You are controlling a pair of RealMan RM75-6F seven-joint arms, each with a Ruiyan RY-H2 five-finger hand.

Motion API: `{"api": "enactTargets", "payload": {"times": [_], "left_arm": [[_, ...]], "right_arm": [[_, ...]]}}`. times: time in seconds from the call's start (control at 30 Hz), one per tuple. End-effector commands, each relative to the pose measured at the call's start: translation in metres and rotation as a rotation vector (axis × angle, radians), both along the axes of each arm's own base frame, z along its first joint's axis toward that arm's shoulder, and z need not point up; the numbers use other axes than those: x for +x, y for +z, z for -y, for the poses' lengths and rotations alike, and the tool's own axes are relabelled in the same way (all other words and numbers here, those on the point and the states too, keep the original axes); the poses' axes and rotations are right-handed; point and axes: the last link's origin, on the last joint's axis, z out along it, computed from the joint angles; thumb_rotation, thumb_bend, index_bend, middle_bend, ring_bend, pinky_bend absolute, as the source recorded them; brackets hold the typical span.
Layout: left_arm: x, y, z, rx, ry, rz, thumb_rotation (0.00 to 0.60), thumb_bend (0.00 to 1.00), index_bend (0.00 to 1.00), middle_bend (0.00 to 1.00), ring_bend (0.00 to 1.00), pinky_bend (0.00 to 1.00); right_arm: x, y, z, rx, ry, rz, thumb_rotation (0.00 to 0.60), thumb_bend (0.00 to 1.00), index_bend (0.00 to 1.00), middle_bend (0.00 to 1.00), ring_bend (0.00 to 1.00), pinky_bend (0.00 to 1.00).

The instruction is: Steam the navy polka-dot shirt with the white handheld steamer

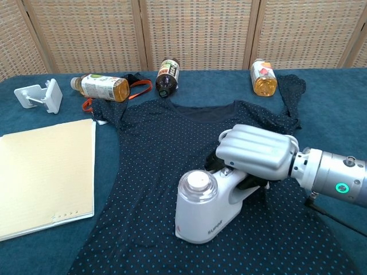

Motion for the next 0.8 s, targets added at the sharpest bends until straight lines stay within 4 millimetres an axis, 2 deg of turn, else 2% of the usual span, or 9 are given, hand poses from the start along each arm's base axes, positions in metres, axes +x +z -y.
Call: {"api": "enactTargets", "payload": {"times": [0.03,0.2,0.33,0.57,0.8], "left_arm": [[0.0,0.0,0.0,-0.001,0.0,0.0,0.6,0.0,0.0,0.0,0.0,0.0],[0.0,-0.001,0.0,-0.002,-0.001,-0.001,0.6,0.0,0.0,0.0,0.0,0.0],[0.0,-0.001,0.0,-0.001,-0.001,-0.001,0.6,0.0,0.0,0.0,0.0,0.0],[0.001,0.0,0.001,0.001,-0.003,0.0,0.6,0.0,0.0,0.0,0.0,0.0],[0.002,0.0,0.002,0.002,-0.004,0.001,0.6,0.0,0.0,0.0,0.0,0.0]], "right_arm": [[0.002,0.003,-0.015,0.032,0.052,-0.014,0.6,1.0,0.76,0.67,0.78,1.0],[0.005,0.005,-0.035,0.073,0.108,-0.022,0.6,1.0,0.76,0.67,0.78,1.0],[0.005,0.007,-0.039,0.072,0.136,-0.036,0.6,1.0,0.76,0.66,0.78,1.0],[-0.002,0.012,-0.019,0.019,0.04,-0.031,0.6,1.0,0.76,0.67,0.78,1.0],[-0.02,0.022,0.023,-0.091,-0.105,-0.051,0.6,1.0,0.76,0.67,0.78,1.0]]}}
